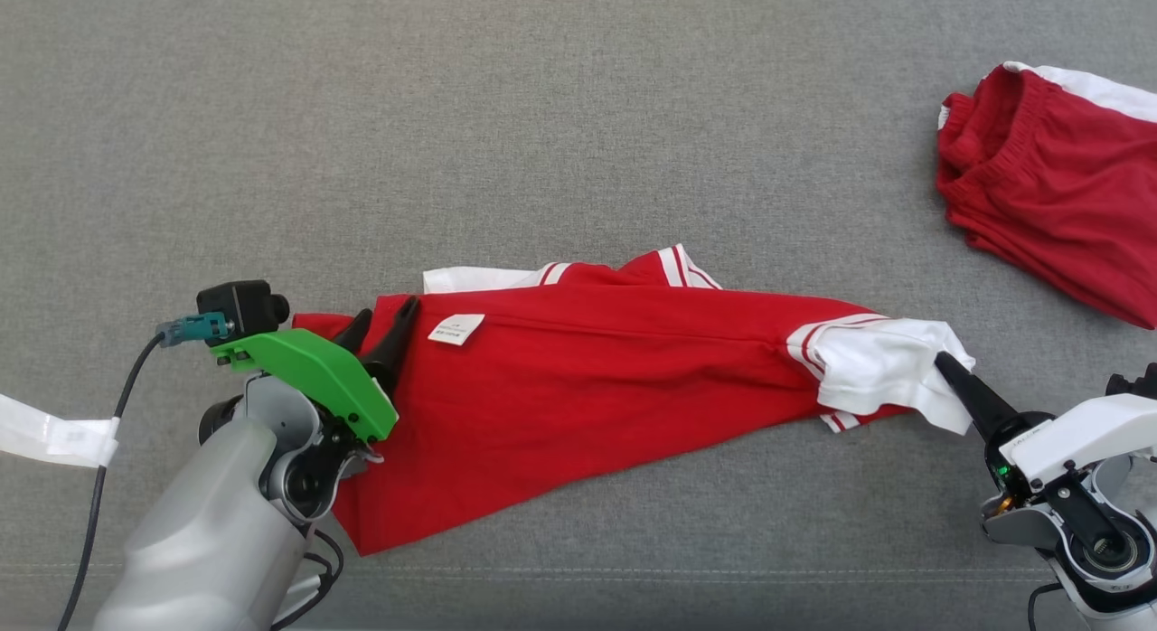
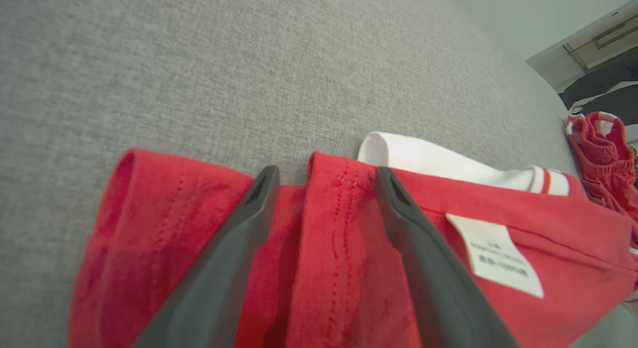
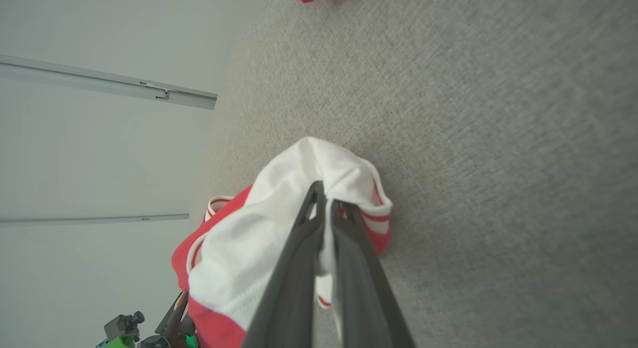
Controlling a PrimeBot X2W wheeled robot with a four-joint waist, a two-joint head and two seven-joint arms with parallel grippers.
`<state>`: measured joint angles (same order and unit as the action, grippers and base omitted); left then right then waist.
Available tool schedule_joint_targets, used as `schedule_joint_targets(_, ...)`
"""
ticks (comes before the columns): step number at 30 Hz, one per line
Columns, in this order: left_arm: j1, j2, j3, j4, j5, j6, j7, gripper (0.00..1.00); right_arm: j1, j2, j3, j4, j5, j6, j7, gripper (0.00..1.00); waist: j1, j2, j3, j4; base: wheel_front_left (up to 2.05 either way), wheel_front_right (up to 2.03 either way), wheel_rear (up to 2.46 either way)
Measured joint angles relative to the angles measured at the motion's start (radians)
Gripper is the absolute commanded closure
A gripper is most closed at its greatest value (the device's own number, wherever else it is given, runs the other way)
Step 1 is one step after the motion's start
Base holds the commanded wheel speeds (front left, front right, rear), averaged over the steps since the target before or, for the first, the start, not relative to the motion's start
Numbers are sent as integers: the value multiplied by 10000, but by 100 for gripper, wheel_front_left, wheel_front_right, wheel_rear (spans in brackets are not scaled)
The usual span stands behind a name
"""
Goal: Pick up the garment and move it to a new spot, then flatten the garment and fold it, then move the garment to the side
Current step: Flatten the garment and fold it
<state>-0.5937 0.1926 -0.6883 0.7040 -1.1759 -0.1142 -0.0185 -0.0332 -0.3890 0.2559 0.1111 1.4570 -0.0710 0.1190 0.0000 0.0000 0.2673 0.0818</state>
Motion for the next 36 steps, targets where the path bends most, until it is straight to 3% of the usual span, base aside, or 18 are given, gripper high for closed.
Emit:
schedule_joint_targets(1, 0, -29, -15, 19, 0, -2, 0, 22, 23, 2, 4, 23, 0, 0, -2, 100, 0, 0, -28, 34, 0, 0, 0)
schedule_joint_targets(2, 1, -59, -35, 40, -4, -2, 0, 53, 26, 4, 10, 42, 0, 2, -4, 100, 0, 0, -57, 66, 0, 0, 0)
schedule_joint_targets(3, 6, -77, -77, 73, -6, -4, 0, 72, 26, 8, 10, 59, 0, 2, -12, 100, 0, 0, -86, 94, 0, 0, 0)
schedule_joint_targets(5, 15, -127, -121, 107, -15, -17, -15, 100, 26, 27, 31, 125, -2, 4, -12, 100, 0, 0, -149, 144, 0, 0, 0)
schedule_joint_targets(13, 15, -157, 372, -512, -182, -90, -1037, 100, 27, 161, 88, 272, -4, 284, -100, 100, 0, 0, -601, 240, 0, 0, 0)
schedule_joint_targets(22, 418, 84, 704, -3310, -767, -92, -1916, 100, -756, 224, -523, -1430, 240, 1183, -303, 100, 0, 0, -1510, 342, 0, 0, 0)
schedule_joint_targets(27, 818, 817, 1626, -5210, -1294, -92, -2226, 100, -1086, 161, -1108, -3028, 819, 1597, -339, 100, 0, 0, -2150, 423, 0, 0, 0)
schedule_joint_targets(31, 1196, 1810, 2807, -6412, -1369, -92, -2303, 100, -1027, 105, -1607, -4128, 1331, 1697, -443, 100, 0, 0, -2689, 483, 0, 0, 0)
schedule_joint_targets(36, 1986, 2408, 3626, -7622, -1755, -92, -2303, 100, -546, 100, -1776, -5306, 1791, 1764, -477, 100, 0, 0, -3245, 491, 0, 0, 0)
